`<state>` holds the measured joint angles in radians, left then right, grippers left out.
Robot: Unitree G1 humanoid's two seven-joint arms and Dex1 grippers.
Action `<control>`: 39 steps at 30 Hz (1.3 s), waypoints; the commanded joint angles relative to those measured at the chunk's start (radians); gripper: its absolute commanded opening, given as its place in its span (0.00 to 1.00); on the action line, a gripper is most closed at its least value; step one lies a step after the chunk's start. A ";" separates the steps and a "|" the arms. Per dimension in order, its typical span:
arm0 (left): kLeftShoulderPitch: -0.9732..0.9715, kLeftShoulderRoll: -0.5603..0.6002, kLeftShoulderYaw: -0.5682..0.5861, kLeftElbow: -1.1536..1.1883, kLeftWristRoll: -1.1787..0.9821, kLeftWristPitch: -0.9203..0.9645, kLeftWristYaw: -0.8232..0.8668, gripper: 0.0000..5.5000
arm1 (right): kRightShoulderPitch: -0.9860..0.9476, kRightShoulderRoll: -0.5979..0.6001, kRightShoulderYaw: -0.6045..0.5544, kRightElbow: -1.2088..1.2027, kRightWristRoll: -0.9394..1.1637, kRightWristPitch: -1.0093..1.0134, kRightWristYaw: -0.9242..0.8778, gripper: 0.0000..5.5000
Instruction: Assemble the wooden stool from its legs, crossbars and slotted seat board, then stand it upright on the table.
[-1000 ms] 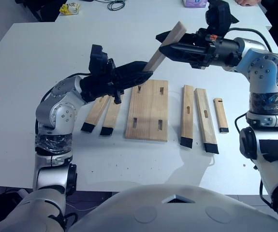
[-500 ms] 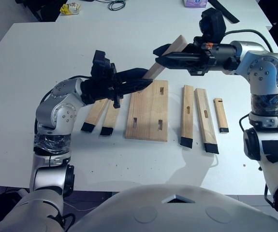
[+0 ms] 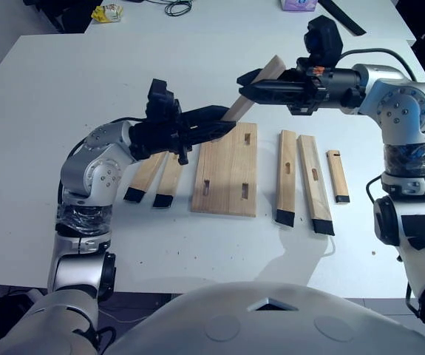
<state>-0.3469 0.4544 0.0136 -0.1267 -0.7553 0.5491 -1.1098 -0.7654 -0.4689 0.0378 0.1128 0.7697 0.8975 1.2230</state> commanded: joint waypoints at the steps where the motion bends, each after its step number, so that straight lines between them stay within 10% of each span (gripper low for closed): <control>1: -0.018 0.007 0.008 0.031 0.018 0.012 0.030 0.42 | -0.023 0.004 -0.017 0.013 -0.006 -0.016 -0.011 0.24; 15: 0.201 0.033 0.061 -0.100 0.055 -0.075 0.085 0.48 | -0.008 -0.011 -0.047 0.084 -0.144 -0.225 -0.102 0.24; 27: 0.316 -0.164 0.169 -0.202 0.033 -0.194 0.386 0.48 | -0.014 -0.298 0.150 0.276 -0.438 -0.585 0.361 0.24; 39: 0.443 -0.242 0.185 -0.200 0.068 -0.299 0.491 0.48 | -0.066 -0.492 0.430 0.425 -0.409 -0.846 0.391 0.24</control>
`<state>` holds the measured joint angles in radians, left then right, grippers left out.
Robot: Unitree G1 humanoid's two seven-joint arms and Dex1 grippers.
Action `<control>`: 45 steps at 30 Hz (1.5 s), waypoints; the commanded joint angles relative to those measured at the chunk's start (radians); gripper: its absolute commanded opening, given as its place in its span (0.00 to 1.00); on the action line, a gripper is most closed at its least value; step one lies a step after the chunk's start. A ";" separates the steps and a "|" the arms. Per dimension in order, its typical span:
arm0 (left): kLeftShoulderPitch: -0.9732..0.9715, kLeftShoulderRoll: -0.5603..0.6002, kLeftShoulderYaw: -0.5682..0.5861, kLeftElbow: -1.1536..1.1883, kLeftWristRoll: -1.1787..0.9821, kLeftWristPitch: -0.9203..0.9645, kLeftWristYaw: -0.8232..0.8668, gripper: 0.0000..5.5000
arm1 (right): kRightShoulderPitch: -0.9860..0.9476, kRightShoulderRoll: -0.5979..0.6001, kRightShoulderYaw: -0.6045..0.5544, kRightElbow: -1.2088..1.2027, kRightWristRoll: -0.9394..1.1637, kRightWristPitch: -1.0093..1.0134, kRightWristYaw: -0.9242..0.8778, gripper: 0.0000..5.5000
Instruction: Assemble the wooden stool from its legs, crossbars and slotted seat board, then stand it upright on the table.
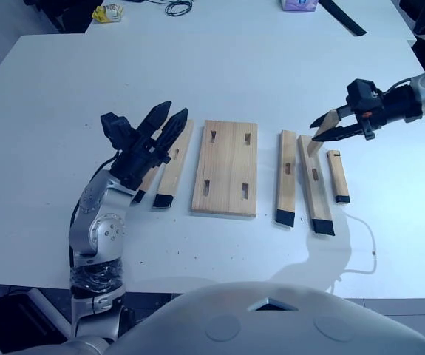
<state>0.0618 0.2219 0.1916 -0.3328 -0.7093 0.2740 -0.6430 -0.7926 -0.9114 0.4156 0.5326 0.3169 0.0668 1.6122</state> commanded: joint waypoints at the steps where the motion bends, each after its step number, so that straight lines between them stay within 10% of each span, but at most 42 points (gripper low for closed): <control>1: 0.038 -0.012 0.008 0.011 0.024 -0.030 0.028 0.48 | -0.040 -0.064 0.063 -0.003 0.064 -0.007 0.002 0.24; 16: 0.041 -0.011 0.029 0.064 0.035 -0.074 0.050 0.48 | 0.036 -0.200 0.169 -0.166 0.278 0.126 0.002 0.24; 45: 0.007 -0.008 0.001 0.091 0.038 -0.065 0.050 0.48 | 0.112 -0.051 0.070 -0.025 0.134 0.083 0.002 0.24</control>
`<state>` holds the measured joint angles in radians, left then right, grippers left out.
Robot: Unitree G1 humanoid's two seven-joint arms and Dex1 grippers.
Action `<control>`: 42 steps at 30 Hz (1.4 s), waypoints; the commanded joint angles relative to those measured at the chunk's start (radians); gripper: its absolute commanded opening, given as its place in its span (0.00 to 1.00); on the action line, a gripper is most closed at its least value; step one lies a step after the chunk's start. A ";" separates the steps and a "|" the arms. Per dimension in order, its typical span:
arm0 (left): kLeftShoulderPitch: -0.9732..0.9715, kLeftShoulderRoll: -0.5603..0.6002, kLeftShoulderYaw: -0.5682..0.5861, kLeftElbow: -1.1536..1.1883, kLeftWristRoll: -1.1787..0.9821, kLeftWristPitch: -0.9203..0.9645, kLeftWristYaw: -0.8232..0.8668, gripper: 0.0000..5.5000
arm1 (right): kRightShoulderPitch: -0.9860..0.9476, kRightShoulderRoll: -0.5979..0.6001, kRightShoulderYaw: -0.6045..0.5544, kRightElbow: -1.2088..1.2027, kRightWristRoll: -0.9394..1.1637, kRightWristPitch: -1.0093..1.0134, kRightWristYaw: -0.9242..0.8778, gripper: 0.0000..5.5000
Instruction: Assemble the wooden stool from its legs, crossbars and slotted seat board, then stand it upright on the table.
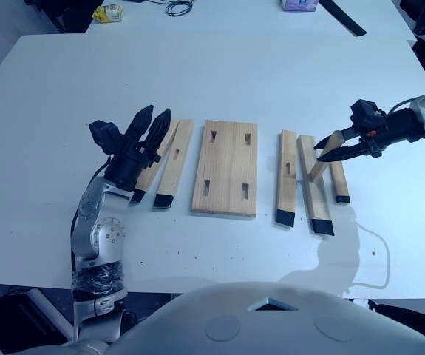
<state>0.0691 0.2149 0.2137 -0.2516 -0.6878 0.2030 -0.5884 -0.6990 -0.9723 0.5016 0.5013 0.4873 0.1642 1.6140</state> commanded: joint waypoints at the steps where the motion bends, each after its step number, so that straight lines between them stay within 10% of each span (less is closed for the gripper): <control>1: 0.001 0.000 -0.022 0.009 0.014 0.006 -0.005 0.48 | 0.020 0.014 -0.022 0.009 -0.042 -0.017 0.000 0.24; 42: 0.019 0.011 -0.005 0.006 0.000 0.008 -0.009 0.48 | 0.049 0.037 -0.070 0.003 -0.080 -0.009 -0.003 0.24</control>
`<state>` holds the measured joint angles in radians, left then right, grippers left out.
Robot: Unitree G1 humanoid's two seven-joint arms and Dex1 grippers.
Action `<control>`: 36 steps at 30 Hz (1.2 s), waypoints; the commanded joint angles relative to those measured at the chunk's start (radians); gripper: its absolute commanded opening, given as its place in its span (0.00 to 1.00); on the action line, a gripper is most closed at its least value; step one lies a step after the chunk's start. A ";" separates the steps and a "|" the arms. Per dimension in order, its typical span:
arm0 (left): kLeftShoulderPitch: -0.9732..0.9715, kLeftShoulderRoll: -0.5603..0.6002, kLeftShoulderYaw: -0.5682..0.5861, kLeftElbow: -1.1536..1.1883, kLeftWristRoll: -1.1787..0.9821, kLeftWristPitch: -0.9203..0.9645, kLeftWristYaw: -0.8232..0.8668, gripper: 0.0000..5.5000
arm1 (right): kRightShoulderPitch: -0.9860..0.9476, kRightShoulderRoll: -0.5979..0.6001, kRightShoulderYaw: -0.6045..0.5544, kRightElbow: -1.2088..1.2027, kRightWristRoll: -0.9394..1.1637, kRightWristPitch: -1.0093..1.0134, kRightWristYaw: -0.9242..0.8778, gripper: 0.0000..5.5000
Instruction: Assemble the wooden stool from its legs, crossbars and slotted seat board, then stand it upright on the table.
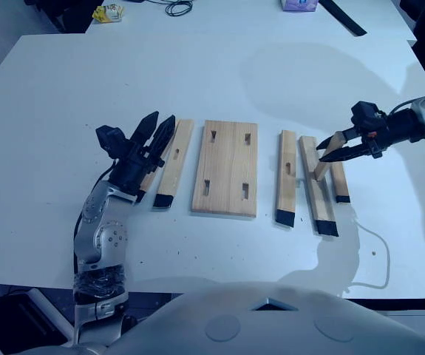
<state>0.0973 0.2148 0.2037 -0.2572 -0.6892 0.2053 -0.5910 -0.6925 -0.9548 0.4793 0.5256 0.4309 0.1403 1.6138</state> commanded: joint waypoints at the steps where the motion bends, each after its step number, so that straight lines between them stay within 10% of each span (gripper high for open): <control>1: -0.012 0.014 0.004 0.014 0.001 0.007 -0.007 0.48 | 0.056 0.026 -0.061 -0.028 -0.030 0.018 -0.004 0.24; 36: -0.048 0.113 0.037 0.012 -0.045 0.112 -0.037 0.48 | 0.403 0.125 -0.364 -0.197 -0.101 0.069 -0.229 0.24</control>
<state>0.0499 0.3113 0.2361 -0.2340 -0.7278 0.2984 -0.6247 -0.3691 -0.8253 0.0861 0.3313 0.3762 0.1927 1.3920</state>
